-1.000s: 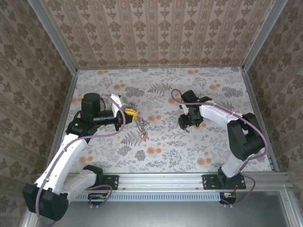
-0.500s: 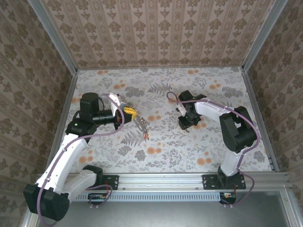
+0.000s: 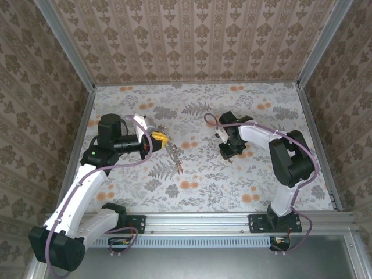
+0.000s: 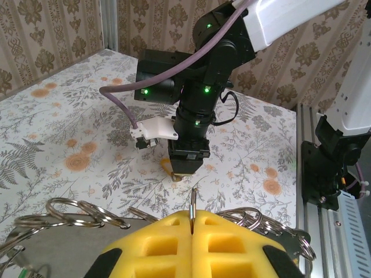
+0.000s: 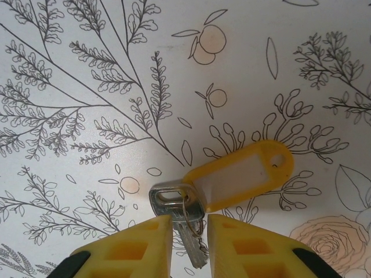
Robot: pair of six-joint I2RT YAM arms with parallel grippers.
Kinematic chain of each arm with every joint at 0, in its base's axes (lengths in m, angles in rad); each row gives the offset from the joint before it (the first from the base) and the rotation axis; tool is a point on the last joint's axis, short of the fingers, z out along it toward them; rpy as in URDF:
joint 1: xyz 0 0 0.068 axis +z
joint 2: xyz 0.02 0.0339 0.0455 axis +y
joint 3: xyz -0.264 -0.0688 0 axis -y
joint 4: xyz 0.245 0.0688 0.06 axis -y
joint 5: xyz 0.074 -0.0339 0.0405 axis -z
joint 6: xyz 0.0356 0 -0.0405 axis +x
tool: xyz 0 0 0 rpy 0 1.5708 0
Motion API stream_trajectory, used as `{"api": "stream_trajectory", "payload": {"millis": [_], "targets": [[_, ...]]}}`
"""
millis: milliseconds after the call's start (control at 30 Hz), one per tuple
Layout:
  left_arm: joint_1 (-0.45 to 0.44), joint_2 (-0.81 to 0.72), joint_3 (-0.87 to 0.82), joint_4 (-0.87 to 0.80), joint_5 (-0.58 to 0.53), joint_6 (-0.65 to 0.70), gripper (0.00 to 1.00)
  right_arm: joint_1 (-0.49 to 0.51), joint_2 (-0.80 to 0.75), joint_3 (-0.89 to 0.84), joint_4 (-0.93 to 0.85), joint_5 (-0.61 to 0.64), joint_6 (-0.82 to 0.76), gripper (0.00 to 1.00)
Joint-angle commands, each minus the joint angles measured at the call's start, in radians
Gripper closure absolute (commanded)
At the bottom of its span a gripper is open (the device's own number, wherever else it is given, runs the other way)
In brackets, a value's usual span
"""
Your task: Put the keys on the keyring
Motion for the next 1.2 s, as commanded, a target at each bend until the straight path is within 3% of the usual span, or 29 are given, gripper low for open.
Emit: {"api": "stream_trajectory", "payload": {"millis": [0,500,767,967,1167], "targets": [[0.008,-0.006,0.000,0.031,0.036,-0.019,1.00,-0.001,0.026,0.006,-0.006,-0.018,-0.017,0.77],[0.008,-0.010,-0.001,0.028,0.037,-0.018,1.00,0.002,-0.021,-0.006,0.006,-0.009,-0.035,0.93],[0.008,0.015,0.008,0.038,0.065,-0.023,1.00,0.099,-0.292,-0.103,0.145,-0.051,-0.135,0.95],[-0.003,0.021,0.051,-0.002,0.103,0.015,1.00,0.211,-0.538,-0.097,0.247,-0.251,-0.213,0.92],[-0.044,0.029,0.113,-0.093,0.191,0.129,1.00,0.235,-0.639,-0.018,0.342,-0.484,-0.184,0.93]]}}
